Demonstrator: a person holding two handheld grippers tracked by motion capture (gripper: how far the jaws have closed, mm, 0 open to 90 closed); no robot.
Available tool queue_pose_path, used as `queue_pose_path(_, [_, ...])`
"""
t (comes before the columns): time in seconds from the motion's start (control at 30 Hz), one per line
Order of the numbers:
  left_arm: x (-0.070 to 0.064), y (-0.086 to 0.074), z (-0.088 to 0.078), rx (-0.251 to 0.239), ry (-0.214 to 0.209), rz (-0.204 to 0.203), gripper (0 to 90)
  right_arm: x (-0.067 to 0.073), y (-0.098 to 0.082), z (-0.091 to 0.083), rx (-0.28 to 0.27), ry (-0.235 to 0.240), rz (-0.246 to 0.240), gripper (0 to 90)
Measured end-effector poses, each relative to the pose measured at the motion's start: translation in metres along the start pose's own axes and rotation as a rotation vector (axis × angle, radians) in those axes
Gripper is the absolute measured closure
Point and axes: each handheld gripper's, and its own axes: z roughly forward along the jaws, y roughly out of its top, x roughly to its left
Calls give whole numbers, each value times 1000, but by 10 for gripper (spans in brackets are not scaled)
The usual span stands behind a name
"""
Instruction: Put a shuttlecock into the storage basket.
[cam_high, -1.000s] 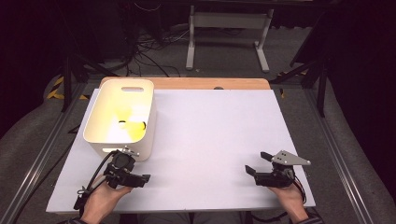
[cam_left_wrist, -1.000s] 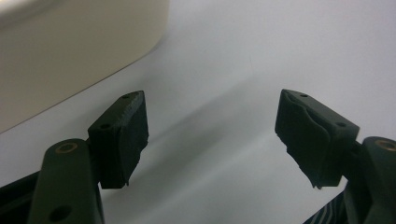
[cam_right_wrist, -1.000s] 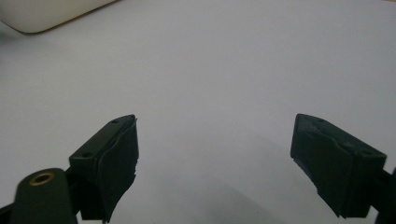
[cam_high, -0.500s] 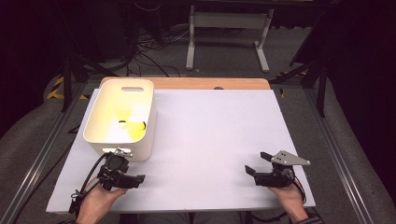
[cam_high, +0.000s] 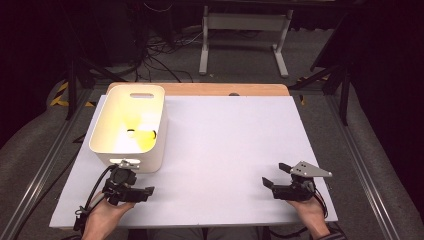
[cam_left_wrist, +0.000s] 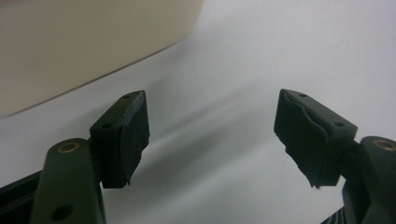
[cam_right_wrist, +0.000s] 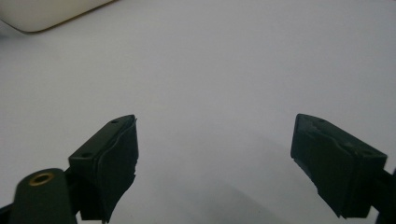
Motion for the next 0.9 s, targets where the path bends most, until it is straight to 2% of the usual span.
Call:
queue_pose_path(0.4, [1,-3,1,-5,9,-1,271,0,0,0,0,3,-1,157])
queue_pose_path(0.9, [3,-10,-5,-66,26,-7,248,0,0,0,2,3,-1,157])
